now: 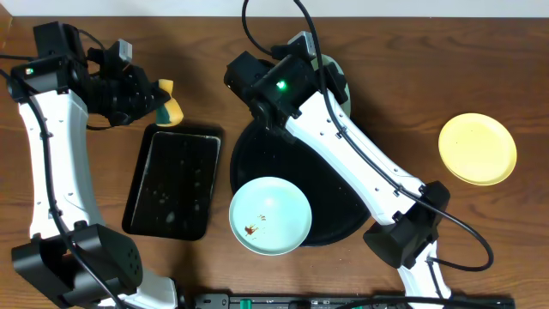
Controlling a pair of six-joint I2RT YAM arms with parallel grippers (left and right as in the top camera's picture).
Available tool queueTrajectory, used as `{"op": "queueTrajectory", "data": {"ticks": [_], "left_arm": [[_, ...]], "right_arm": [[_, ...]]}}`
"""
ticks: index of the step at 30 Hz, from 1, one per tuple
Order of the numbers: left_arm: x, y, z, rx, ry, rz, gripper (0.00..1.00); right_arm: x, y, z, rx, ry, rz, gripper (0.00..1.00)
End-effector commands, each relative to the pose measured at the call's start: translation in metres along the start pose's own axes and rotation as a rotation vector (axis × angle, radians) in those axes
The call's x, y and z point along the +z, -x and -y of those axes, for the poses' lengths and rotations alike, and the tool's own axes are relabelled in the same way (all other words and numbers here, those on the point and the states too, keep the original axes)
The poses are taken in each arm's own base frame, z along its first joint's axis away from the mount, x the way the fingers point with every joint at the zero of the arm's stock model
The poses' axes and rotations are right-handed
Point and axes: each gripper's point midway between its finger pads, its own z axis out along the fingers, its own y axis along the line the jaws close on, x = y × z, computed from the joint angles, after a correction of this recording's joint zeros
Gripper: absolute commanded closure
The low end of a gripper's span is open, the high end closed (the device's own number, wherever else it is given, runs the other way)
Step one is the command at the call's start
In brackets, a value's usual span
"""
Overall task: Clean dirty plates on tray and stack at the side
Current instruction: 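Carry the blue plate right and lower it onto the yellow plate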
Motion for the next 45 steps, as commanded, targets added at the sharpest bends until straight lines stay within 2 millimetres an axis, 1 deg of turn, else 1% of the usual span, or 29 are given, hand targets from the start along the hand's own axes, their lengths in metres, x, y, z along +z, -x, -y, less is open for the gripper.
{"op": "queueTrajectory", "data": {"ticks": [1,3,6,11,15,19,22,24,27,30,34,36,40,45], "left_arm": [[-0.004,0.002,0.004,0.02,-0.021,0.01,0.92],[-0.004,0.002,0.004,0.02,-0.021,0.01,0.93],[-0.004,0.002,0.004,0.02,-0.021,0.01,0.92],[-0.004,0.003,0.004,0.024,-0.021,0.01,0.93],[-0.004,0.002,0.004,0.027,-0.02,0.01,0.93],[-0.004,0.002,0.004,0.027,-0.02,0.009,0.93],[-0.004,0.002,0.004,0.027,-0.02,0.009,0.93],[-0.004,0.002,0.004,0.028,-0.021,0.008,0.93],[-0.004,0.002,0.004,0.028,-0.021,0.008,0.93],[-0.004,0.002,0.004,0.027,-0.02,0.009,0.92],[-0.004,0.002,0.004,0.028,-0.02,0.009,0.93],[-0.004,0.003,0.004,0.029,-0.021,0.01,0.92],[-0.004,0.003,0.005,0.031,-0.021,0.012,0.93],[-0.004,0.003,0.005,0.031,-0.021,0.011,0.92]], "right_arm": [[-0.009,0.006,0.022,0.072,-0.036,0.046,0.99],[-0.007,0.006,0.02,0.081,-0.019,0.037,0.99],[0.005,0.001,0.01,0.095,0.075,-0.027,0.98],[0.036,-0.009,-0.004,0.176,0.271,-0.167,0.98],[0.065,-0.014,-0.005,0.255,0.432,-0.268,0.98],[0.092,-0.022,0.006,0.337,0.533,-0.348,0.98],[0.117,-0.031,0.024,0.398,0.565,-0.392,0.98],[0.134,-0.038,0.04,0.44,0.547,-0.417,0.99],[0.157,-0.054,0.064,0.505,0.514,-0.463,0.99],[0.174,-0.069,0.082,0.555,0.52,-0.505,0.98],[0.197,-0.102,0.11,0.619,0.482,-0.594,0.98],[0.206,-0.12,0.119,0.632,0.467,-0.641,0.98],[0.225,-0.157,0.126,0.656,0.447,-0.745,0.98],[0.245,-0.202,0.118,0.673,0.433,-0.869,0.99]]}}
